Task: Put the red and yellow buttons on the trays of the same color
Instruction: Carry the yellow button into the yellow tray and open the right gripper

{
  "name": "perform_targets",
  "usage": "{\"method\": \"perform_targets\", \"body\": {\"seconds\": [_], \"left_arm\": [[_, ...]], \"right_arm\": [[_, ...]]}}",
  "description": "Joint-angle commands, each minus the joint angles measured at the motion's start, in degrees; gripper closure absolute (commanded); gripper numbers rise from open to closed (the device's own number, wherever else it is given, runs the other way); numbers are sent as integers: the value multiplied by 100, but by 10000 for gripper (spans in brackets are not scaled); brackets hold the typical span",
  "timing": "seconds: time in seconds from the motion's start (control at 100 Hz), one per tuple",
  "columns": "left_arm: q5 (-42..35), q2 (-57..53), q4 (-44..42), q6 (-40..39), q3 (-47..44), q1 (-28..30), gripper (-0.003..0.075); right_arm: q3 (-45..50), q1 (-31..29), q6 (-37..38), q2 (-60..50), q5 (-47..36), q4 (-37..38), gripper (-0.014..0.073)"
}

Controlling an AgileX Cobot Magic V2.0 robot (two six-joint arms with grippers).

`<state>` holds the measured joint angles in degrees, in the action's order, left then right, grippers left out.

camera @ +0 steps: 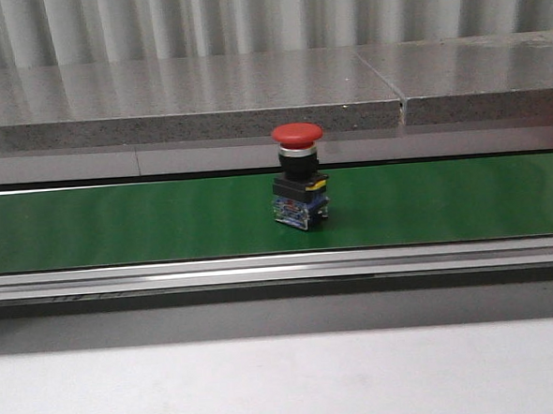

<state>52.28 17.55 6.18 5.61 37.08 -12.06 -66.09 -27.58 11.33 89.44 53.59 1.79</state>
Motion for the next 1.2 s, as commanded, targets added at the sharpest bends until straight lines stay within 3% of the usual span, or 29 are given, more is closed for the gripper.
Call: {"method": "perform_targets", "body": {"seconds": [0.0,0.53,0.67,0.86,1.19], "left_arm": [[-386,60,35,-10,140,-43,740],[-386,60,35,-10,140,-43,740],[-386,60,35,-10,140,-43,740],[-386,60,35,-10,140,-43,740],[-386,60,35,-10,140,-43,740]], "right_arm": [[-86,-69,-8,-134,-395,-17,370],[-86,-69,-20,682,-1139,-253,361],[-86,-69,-95,739,-1156,-258,282],[-86,-69,-173,779,-1156,-292,60],[-86,-63,-173,364,-1059,37,46]]}}
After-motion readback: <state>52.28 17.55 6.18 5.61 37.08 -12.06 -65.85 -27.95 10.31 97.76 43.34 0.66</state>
